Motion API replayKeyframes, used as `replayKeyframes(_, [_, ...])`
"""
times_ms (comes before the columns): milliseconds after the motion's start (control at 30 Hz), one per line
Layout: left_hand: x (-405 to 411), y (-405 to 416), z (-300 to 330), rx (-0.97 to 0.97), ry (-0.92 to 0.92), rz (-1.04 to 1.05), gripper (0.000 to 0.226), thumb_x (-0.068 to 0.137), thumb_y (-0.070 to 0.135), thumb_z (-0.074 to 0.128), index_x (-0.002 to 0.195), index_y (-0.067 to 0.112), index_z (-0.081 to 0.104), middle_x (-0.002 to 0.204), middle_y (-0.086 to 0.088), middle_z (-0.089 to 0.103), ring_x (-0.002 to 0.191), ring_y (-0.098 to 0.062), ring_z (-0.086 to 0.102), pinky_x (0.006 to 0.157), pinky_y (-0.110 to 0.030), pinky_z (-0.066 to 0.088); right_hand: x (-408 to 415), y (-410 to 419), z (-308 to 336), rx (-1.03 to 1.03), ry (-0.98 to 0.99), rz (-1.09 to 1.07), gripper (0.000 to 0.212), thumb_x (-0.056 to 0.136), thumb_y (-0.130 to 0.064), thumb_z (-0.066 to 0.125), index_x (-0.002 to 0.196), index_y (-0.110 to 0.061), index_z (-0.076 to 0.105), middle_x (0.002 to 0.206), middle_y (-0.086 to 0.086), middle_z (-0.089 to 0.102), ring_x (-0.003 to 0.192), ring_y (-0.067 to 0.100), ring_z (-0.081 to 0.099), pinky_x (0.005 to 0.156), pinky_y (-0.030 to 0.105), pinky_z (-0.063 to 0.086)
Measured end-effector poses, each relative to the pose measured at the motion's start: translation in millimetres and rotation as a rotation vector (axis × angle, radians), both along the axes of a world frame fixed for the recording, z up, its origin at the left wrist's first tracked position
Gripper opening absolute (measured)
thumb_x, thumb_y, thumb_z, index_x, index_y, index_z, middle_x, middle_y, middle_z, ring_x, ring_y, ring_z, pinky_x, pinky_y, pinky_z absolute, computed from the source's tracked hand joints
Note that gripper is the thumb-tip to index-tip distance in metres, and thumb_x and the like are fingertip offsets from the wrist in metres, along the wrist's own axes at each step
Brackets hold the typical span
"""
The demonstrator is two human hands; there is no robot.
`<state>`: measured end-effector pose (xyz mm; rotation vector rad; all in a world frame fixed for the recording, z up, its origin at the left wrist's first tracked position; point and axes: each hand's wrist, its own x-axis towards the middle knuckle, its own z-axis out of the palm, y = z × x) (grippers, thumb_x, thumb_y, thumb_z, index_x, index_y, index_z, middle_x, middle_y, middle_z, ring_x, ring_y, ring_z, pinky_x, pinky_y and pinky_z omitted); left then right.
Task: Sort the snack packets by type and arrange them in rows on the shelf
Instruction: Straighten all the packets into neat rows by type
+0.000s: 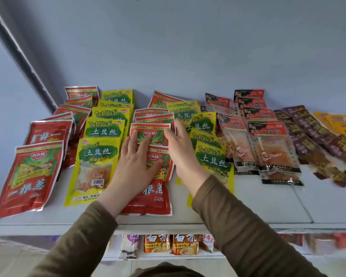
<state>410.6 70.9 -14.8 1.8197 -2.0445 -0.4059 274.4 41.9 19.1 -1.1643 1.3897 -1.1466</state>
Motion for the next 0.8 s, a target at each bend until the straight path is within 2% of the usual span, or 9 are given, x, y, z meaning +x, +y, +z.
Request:
replayKeyframes(67, [1,-5,0,0.005,0.013,0.001,0.088,0.092,0.059,0.060,0.163,0.031,0.014,0.172,-0.003,-0.007,0.158,-0.033,-0.001,0.126,-0.052,0.015,1,-3,-1,0.038,-0.013,0.013,0.060,0.106,-0.027,0.047,0.160,-0.025,0.022,0.165,-0.004,0.026,0.150,0.015,0.030,0.117,0.037,0.035])
replayKeyframes(133, [1,-10,0,0.029,0.026,0.008,0.094,0.089,0.059,0.064,0.162,0.032,0.013,0.172,-0.003,-0.007,0.158,-0.034,0.001,0.126,-0.053,0.017,3,-6,-3,0.081,-0.031,0.021,0.055,0.104,-0.022,0.050,0.155,-0.024,0.030,0.136,-0.014,0.055,0.118,0.002,0.059,0.085,0.015,0.051])
replayKeyframes(200, [1,-13,-1,0.052,0.032,0.014,0.095,0.087,0.058,0.065,0.162,0.033,0.012,0.172,-0.005,-0.006,0.157,-0.036,0.001,0.125,-0.053,0.016,4,-11,1,0.125,-0.026,0.023,0.052,0.102,-0.021,0.053,0.151,-0.023,0.036,0.094,-0.026,0.051,0.071,-0.014,0.055,0.049,0.003,0.043])
replayKeyframes(267, [2,-16,-3,0.058,0.007,0.015,0.094,0.087,0.060,0.063,0.162,0.034,0.012,0.172,-0.005,-0.006,0.157,-0.036,0.000,0.124,-0.053,0.015,5,-20,9,0.189,-0.022,0.042,0.051,0.102,-0.025,0.055,0.150,-0.023,0.037,0.085,-0.023,0.045,0.060,-0.010,0.049,0.037,0.009,0.040])
replayKeyframes(400, [3,-16,-8,0.076,-0.027,0.025,0.092,0.090,0.064,0.057,0.163,0.035,0.009,0.172,-0.004,-0.009,0.157,-0.035,-0.002,0.124,-0.052,0.016,9,-38,17,0.251,-0.024,0.065,0.048,0.103,-0.030,0.052,0.148,-0.020,0.040,0.098,-0.007,0.060,0.078,0.008,0.061,0.054,0.023,0.046])
replayKeyframes(500, [1,-17,-9,0.089,-0.040,0.024,0.092,0.091,0.065,0.055,0.163,0.035,0.007,0.172,-0.005,-0.010,0.157,-0.036,-0.003,0.124,-0.052,0.016,9,-40,14,0.251,-0.035,0.047,0.046,0.104,-0.029,0.052,0.147,-0.023,0.040,0.098,-0.010,0.059,0.067,-0.003,0.057,0.046,0.019,0.045])
replayKeyframes(600, [-4,-18,-8,0.073,-0.048,0.003,0.092,0.091,0.066,0.054,0.163,0.035,0.007,0.172,-0.005,-0.011,0.157,-0.034,-0.005,0.125,-0.050,0.013,6,-46,9,0.212,-0.078,-0.021,0.057,0.104,-0.027,0.051,0.156,-0.025,0.027,0.145,0.004,0.048,0.100,0.011,0.064,0.056,0.023,0.047])
replayKeyframes(733, [-6,-22,-6,0.060,-0.029,-0.017,0.092,0.091,0.063,0.056,0.163,0.035,0.007,0.172,-0.004,-0.012,0.158,-0.033,-0.007,0.125,-0.050,0.011,7,-62,14,0.206,-0.135,-0.036,0.056,0.104,-0.025,0.050,0.154,-0.019,0.027,0.113,0.002,0.059,0.093,0.017,0.066,0.066,0.033,0.055])
replayKeyframes(800, [-5,-23,-5,0.071,-0.018,-0.022,0.092,0.090,0.062,0.058,0.163,0.036,0.007,0.172,-0.002,-0.012,0.157,-0.033,-0.005,0.125,-0.050,0.013,9,-74,16,0.198,-0.136,-0.070,0.051,0.102,-0.021,0.052,0.149,-0.012,0.033,0.120,0.009,0.062,0.100,0.025,0.069,0.079,0.041,0.060])
